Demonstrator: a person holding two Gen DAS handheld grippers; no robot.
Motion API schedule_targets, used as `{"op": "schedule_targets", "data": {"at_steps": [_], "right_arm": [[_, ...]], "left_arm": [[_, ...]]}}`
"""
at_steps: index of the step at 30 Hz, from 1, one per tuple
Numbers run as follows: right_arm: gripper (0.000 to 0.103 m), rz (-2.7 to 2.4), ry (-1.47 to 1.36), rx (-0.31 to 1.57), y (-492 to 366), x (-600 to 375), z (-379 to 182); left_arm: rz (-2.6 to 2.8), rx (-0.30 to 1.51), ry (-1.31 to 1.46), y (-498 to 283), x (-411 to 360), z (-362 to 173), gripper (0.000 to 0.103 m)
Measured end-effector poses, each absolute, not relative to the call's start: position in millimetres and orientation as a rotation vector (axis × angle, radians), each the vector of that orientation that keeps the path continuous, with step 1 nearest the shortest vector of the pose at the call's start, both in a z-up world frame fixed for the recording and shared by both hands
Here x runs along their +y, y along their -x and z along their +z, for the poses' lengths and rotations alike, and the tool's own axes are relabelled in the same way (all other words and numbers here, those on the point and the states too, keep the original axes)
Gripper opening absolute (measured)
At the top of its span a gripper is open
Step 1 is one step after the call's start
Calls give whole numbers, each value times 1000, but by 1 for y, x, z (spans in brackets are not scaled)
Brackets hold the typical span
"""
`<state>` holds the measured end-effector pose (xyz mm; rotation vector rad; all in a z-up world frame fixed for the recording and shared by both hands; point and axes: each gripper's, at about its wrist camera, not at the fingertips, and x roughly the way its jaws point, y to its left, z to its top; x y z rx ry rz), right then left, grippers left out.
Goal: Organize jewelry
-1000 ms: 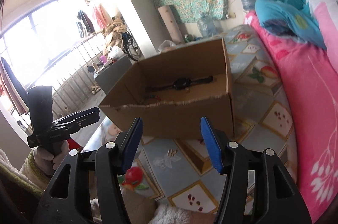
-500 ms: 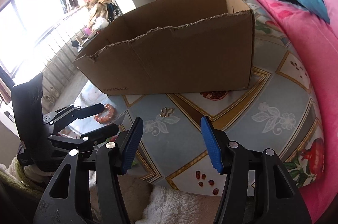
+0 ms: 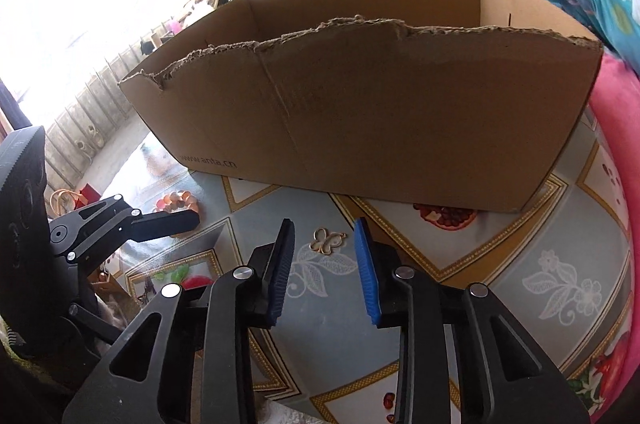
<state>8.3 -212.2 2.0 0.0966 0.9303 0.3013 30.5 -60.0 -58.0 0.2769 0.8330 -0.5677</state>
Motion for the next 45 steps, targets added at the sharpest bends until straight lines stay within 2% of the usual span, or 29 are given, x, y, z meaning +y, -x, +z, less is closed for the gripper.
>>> {"op": "schedule_targets", "data": {"at_steps": [20, 37, 45], "right_arm": [[0, 318, 41, 959, -26, -186, -14], [0, 313, 14, 1018, 7, -203, -18], [4, 276, -123, 991, 19, -233, -6]], "left_arm": [[-581, 824, -288, -20, -70, -63, 75], [-594, 831, -273, -17, -65, -61, 75], [-596, 832, -272, -15, -63, -62, 75]]}}
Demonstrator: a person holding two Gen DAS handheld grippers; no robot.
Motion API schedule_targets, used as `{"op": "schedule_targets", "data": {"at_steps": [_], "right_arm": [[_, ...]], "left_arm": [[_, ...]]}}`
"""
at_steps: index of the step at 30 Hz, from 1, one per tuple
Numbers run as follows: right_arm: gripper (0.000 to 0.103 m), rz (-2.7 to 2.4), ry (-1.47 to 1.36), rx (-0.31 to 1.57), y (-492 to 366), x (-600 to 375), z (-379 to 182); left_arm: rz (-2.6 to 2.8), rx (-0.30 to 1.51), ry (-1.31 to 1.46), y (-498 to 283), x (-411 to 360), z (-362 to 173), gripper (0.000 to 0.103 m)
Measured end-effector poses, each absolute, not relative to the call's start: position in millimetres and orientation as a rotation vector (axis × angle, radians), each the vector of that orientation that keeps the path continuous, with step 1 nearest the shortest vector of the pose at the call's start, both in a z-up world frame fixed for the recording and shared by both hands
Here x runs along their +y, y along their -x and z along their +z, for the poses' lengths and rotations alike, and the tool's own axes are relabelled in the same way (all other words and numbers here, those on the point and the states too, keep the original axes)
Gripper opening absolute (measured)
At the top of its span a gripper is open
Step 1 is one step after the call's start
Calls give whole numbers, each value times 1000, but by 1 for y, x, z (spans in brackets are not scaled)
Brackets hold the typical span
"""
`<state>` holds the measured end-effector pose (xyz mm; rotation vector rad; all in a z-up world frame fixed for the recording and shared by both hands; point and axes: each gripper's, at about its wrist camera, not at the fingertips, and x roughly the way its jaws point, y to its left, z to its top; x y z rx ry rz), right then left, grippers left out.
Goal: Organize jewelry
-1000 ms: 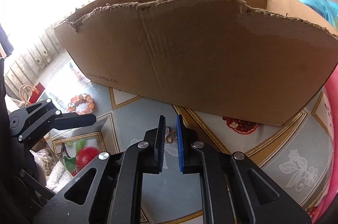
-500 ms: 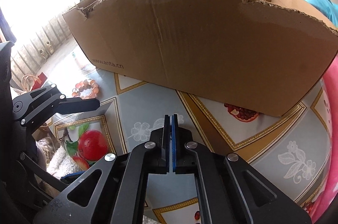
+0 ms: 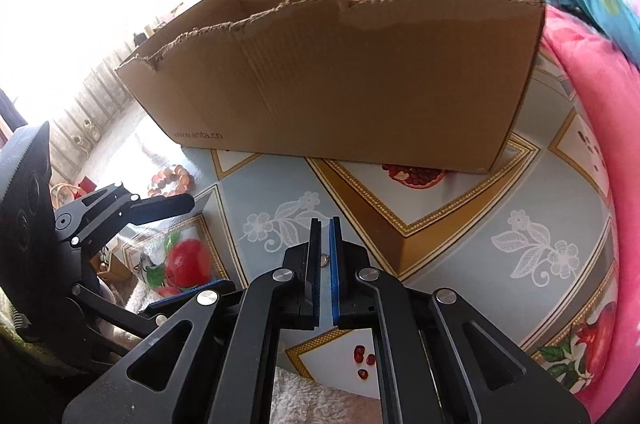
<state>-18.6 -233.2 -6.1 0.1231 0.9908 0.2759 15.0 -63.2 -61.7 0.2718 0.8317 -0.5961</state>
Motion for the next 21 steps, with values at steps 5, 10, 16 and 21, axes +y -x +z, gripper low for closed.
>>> {"op": "schedule_targets", "data": {"at_steps": [5, 10, 16, 21], "right_arm": [[4, 256, -110, 1011, 28, -240, -10], [3, 246, -64, 1022, 21, -230, -16], [2, 248, -22, 1008, 11, -214, -22], [2, 243, -23, 1003, 6, -207, -25]], "left_arm": [[-595, 840, -269, -15, -63, -64, 75], [-597, 841, -276, -16, -65, -64, 75], [-592, 844, -271, -17, -65, -64, 75], [-590, 840, -263, -16, -62, -63, 75]]}}
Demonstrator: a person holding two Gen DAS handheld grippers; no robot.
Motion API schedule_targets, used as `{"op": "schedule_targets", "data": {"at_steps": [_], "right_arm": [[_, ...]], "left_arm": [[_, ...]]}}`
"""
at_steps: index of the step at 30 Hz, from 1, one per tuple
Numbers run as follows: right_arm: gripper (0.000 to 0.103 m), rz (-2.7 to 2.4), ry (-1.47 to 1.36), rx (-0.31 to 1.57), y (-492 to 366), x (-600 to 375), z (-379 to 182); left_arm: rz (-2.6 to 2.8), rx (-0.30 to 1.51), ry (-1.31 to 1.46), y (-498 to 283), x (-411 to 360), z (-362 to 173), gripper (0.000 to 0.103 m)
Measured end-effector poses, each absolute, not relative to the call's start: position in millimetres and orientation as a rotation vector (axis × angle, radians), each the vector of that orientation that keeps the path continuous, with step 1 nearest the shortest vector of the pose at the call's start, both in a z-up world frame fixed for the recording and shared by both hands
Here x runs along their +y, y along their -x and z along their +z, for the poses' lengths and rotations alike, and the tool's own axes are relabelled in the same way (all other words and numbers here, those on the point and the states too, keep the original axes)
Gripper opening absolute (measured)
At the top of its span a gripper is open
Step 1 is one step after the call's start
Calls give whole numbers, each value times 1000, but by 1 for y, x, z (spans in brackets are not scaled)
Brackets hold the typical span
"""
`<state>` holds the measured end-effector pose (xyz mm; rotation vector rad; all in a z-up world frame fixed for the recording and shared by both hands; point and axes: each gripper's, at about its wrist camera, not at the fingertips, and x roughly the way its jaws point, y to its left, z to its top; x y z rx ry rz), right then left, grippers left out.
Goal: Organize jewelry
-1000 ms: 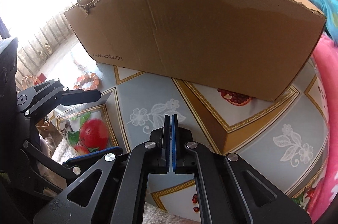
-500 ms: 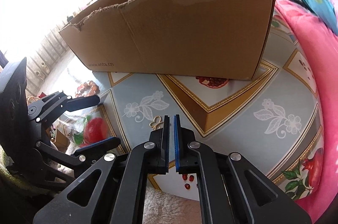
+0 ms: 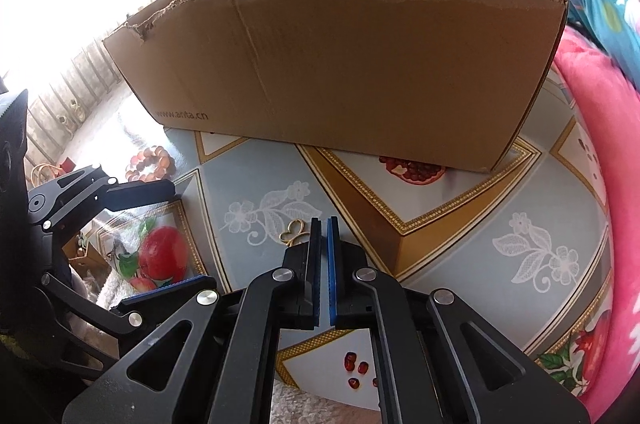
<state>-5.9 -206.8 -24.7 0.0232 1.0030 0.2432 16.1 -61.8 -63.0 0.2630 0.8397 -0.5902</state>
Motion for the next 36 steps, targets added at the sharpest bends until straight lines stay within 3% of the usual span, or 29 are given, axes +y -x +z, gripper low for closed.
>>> {"op": "schedule_targets", "data": {"at_steps": [9, 18, 23, 28, 36], "right_arm": [[6, 245, -107, 961, 22, -242, -1], [8, 249, -142, 951, 29, -256, 10], [9, 246, -157, 949, 33, -264, 15], [10, 243, -175, 949, 37, -269, 14], [14, 237, -196, 943, 39, -268, 14]], "left_arm": [[-480, 783, -215, -20, -27, -51, 75], [-416, 824, -278, -33, -12, -59, 41], [-417, 827, -278, -38, -9, -60, 30], [-441, 828, -277, -37, -13, -61, 12], [-535, 821, -265, -29, -35, -62, 9]]}}
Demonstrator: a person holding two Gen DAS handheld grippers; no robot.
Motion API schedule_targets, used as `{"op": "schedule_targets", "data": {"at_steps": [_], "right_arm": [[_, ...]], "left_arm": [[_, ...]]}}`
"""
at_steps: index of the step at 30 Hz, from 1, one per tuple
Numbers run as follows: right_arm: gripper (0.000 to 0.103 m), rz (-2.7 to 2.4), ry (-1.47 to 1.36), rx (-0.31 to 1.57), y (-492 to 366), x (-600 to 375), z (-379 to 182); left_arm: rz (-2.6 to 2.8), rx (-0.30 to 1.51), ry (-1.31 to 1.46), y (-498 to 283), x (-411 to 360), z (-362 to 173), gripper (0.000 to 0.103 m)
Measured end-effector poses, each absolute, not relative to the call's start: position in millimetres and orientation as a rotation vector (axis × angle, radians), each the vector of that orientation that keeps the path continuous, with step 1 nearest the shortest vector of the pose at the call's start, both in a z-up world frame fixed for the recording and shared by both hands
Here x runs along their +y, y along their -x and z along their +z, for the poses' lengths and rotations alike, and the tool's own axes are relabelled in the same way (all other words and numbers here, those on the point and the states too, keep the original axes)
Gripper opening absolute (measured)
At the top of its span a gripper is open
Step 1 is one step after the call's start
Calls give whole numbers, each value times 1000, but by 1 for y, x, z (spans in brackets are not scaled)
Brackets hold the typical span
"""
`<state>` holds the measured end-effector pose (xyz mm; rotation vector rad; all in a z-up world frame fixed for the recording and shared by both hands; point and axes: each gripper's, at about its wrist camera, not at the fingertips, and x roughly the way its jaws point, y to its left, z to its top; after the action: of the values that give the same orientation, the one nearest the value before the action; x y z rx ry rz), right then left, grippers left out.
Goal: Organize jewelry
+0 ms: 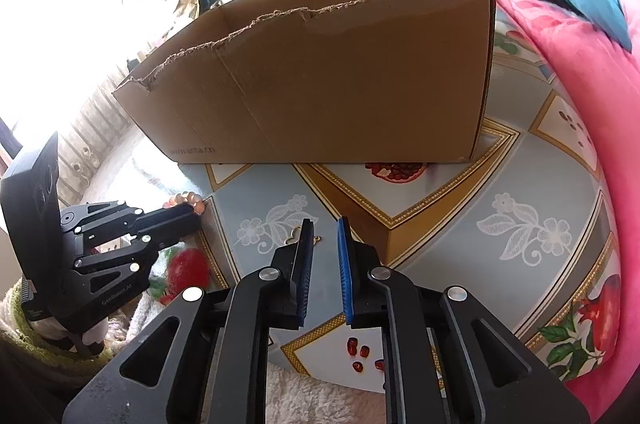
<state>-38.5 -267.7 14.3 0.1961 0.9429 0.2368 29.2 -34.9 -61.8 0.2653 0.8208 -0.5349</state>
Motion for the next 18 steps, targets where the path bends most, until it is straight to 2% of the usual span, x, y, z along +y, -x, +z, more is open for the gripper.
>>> {"op": "schedule_targets", "data": {"at_steps": [2, 4, 18], "right_arm": [[21, 238, -201, 943, 41, -269, 15], [24, 236, -207, 945, 43, -268, 15], [30, 225, -75, 954, 35, -231, 1]], "left_arm": [[-554, 816, -273, -26, -42, -62, 10], [-566, 809, -283, -24, -49, -62, 10], [-587, 813, -262, -25, -49, -60, 10]]}}
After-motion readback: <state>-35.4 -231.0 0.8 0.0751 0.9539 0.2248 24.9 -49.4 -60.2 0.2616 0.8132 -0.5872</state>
